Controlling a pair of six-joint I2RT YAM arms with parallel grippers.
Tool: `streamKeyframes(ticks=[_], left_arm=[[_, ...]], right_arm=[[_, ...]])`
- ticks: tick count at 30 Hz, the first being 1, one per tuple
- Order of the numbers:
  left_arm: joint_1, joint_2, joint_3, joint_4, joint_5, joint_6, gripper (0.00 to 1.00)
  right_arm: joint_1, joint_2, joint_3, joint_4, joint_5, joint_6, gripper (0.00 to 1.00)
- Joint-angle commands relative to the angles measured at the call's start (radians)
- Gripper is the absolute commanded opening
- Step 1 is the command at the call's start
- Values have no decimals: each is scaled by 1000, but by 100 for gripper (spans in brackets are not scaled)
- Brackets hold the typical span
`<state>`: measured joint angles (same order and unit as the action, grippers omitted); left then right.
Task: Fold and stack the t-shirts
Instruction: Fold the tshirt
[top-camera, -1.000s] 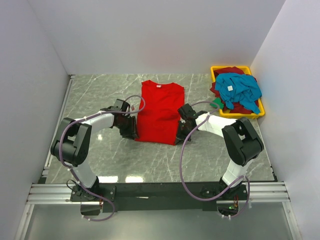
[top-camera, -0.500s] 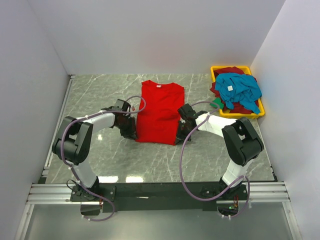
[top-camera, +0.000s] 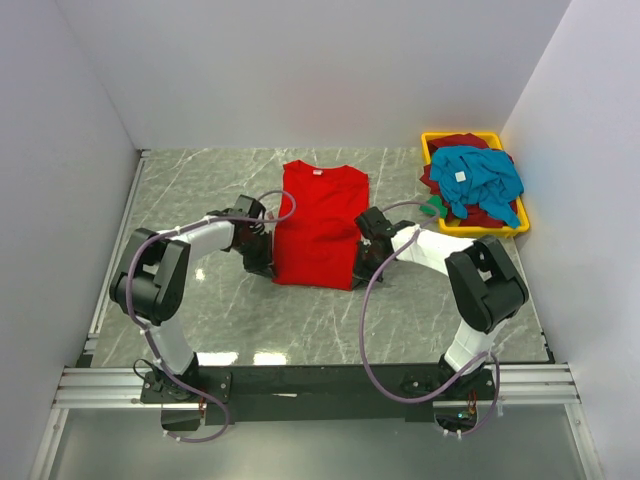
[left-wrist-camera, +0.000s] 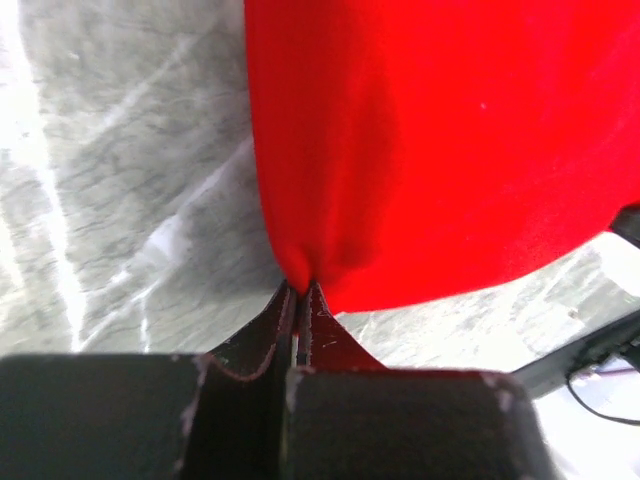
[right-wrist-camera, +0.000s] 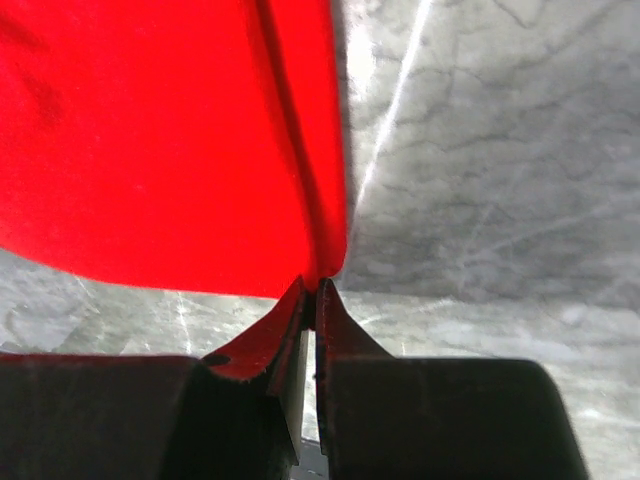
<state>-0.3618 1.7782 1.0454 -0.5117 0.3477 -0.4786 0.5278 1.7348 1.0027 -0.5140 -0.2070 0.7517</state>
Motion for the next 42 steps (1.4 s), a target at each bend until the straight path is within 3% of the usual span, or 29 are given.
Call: streamKeyframes(ticks=[1,13,31,35,42], left_arm=[[4,-20,73,-74,-82,41,0],[64,-194,196,-232,-13,2,0],[64,-462,68,-458,175,18,1],[64,-464,106,-465,197,9,0],[64,-353,159,-439,186,23,0]], right_arm=[[6,-73,46,-72,66,-14,0],[6,-230,166,-248,156,-26,0],[52,-497,97,-478,153,6,0],[52,-531,108,-483,164,28,0],[14,-453,180,-440,201,-8,0]])
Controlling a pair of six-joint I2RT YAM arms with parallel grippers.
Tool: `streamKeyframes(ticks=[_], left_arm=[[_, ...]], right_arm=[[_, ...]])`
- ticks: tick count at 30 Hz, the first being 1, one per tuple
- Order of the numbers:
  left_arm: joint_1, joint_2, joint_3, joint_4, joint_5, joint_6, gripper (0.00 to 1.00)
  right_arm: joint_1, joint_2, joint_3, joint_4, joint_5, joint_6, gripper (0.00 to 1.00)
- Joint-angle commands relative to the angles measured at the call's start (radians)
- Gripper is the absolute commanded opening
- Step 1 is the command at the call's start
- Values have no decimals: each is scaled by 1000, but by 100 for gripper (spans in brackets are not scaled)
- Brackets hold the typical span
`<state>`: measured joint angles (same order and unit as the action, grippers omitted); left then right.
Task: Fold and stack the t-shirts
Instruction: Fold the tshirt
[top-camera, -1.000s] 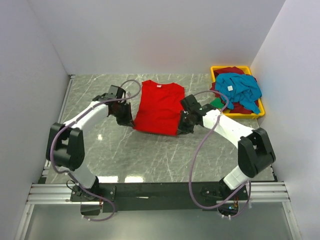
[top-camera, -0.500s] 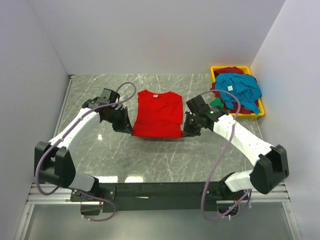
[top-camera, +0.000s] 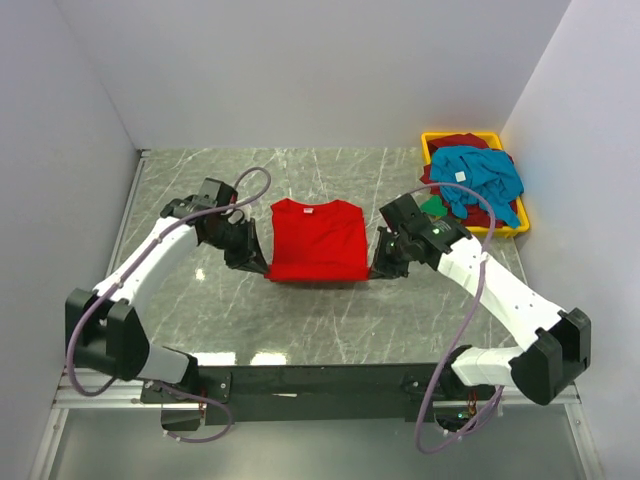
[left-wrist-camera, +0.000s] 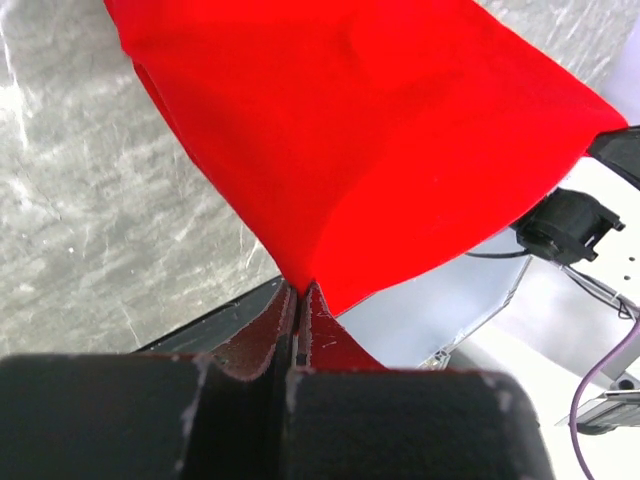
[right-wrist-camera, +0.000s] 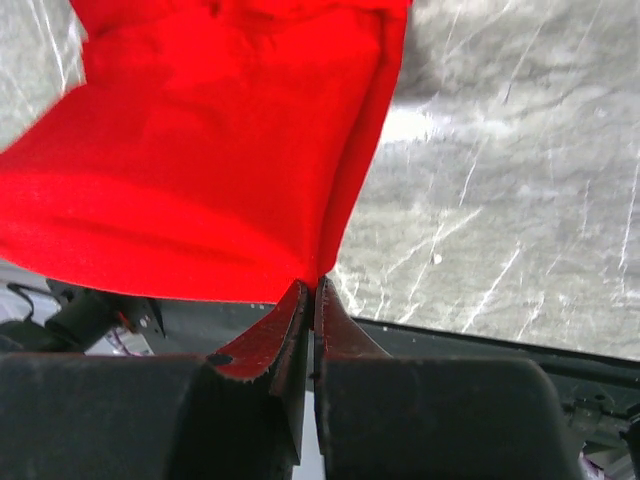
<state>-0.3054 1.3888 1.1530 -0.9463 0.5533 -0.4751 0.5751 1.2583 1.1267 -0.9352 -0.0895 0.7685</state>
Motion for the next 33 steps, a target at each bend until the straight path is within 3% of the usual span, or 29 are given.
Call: streamKeyframes(ticks=[1,11,33], left_arm=[[8,53,66,3,-16,20,0],[23,263,227,9,-32,20,0],[137,667,631,-22,30,20,0]], right_arm=[[-41,36,64,-13,83,-31,0],[-152,231,235,7,65,-135,0],[-267,762,866,-71,24,-241,0]])
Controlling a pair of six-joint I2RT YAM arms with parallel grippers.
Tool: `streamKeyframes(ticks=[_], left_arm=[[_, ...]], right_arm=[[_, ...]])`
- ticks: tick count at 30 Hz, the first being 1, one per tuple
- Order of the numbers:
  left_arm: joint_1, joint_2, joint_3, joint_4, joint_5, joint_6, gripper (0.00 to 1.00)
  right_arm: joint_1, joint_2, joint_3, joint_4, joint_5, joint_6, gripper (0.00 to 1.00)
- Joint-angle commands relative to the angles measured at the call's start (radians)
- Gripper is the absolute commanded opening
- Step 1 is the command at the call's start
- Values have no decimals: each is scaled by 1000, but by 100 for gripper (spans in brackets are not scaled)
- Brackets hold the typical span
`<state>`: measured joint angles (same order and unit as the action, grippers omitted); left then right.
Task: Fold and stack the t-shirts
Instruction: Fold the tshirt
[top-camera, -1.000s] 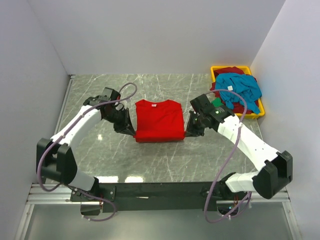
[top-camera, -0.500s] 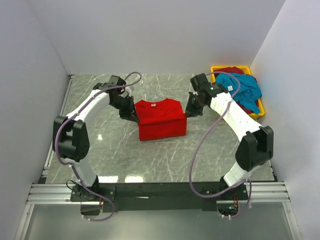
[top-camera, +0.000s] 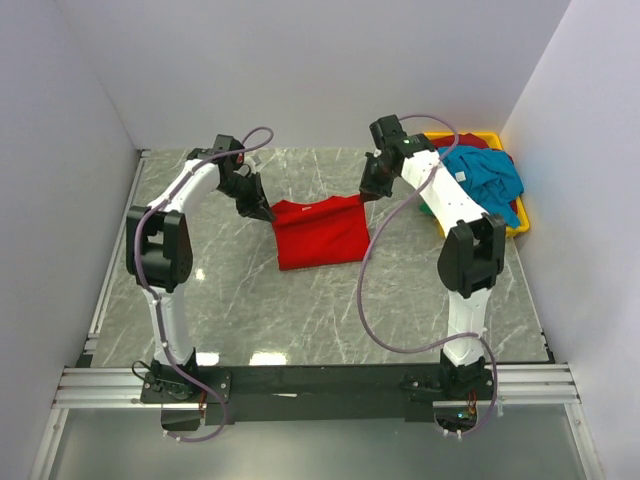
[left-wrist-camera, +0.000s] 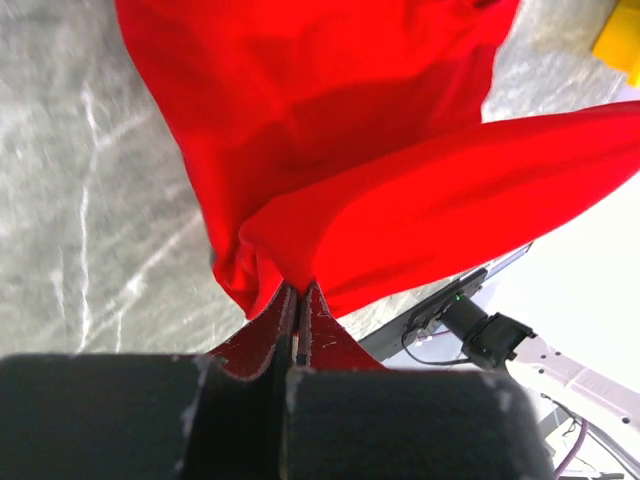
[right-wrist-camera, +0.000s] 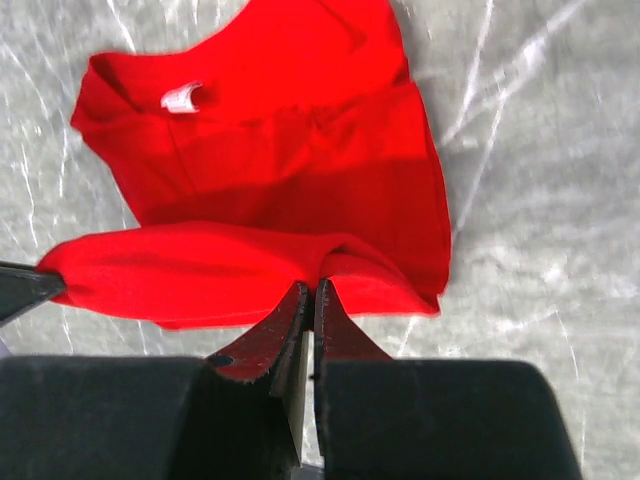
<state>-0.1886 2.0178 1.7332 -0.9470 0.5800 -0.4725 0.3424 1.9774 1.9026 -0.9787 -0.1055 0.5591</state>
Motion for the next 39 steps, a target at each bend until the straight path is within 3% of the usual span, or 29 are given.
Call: streamKeyframes(ticks=[1,22,23,24,25,26,27,28,30,34,39], left_arm=[[24,50,63,-18,4,15,1],[80,237,180,114,-3,-44,1],[83,240,187,122,-14,-55,7],[84,246,204,131,-19,-61,16],[92,249,215,135,-22,-69,31],[95,246,223,139,-28,-81,37],[100,242,233,152,-49,-89,43],[101,227,232,160,-63,-95,55],[106,204,207,178,-89,-104,63],[106,115,96,261,-71,-109,72],[97,30,-96,352,-19,-106,73]], right_arm=[[-37,57,104,-28,38,-33,0],[-83,322,303,20,-36,-71,0],[-83,328,311,23,-42,-73,0],[-82,331,314,28,-45,-74,11],[-83,331,320,31,-48,-76,19],[-83,325,323,32,-54,-80,26],[-82,319,320,46,-57,-83,42],[-83,311,314,55,-59,-85,48],[-83,273,282,87,-62,-93,59],[-80,193,188,149,-71,-105,63],[-49,91,24,213,-82,-119,63]])
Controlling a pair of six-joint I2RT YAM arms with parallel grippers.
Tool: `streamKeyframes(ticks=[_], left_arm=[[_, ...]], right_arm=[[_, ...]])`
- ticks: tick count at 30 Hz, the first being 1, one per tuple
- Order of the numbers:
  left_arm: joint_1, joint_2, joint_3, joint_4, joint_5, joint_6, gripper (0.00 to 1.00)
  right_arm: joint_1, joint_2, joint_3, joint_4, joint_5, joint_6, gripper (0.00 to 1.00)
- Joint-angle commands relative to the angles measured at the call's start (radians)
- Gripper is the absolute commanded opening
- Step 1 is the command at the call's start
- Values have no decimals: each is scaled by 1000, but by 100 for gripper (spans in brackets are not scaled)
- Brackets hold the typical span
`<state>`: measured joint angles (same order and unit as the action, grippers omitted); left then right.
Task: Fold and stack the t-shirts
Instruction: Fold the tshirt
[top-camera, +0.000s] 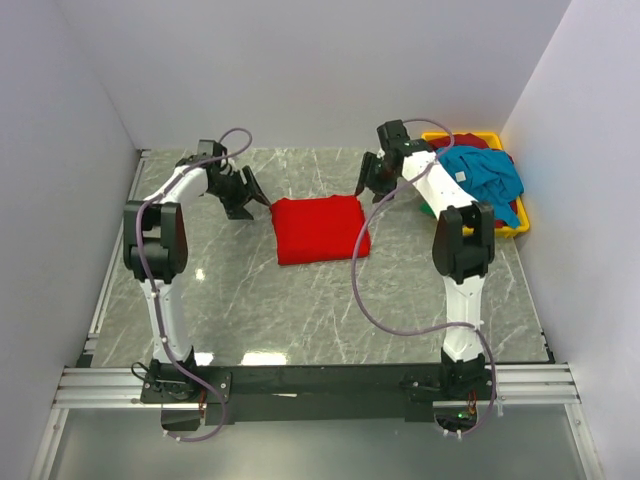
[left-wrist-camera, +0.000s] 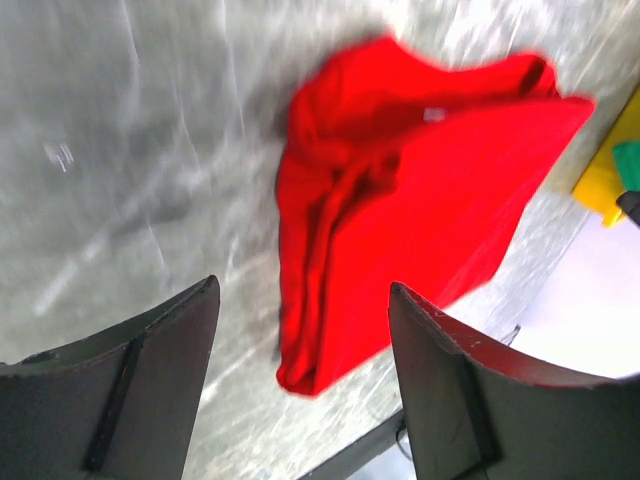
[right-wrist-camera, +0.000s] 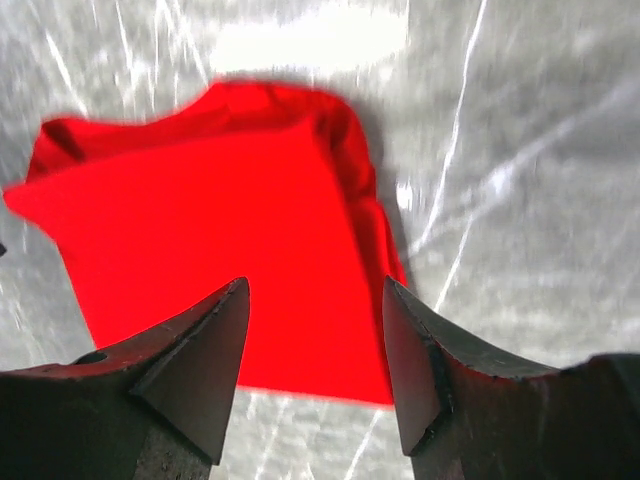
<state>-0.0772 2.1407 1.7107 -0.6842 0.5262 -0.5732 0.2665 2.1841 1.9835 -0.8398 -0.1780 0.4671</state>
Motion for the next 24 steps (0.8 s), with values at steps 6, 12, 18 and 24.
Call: streamKeyframes(ticks=[6,12,18,24], left_arm=[[-55,-160,-218,179,77,1,75],[-91,-180,-315,256,84,-22,76],[-116,-159,-347,313,51,-30,77],[-127,-142,-352,336,-46,-47,76]], right_arm=[[80,-193,-221,140,-24,-13,63],[114,-245,-327,191,-35,13,63],[137,-270,-379,214,-48,25,63],[148,-294,-408,225,-51,28,63]])
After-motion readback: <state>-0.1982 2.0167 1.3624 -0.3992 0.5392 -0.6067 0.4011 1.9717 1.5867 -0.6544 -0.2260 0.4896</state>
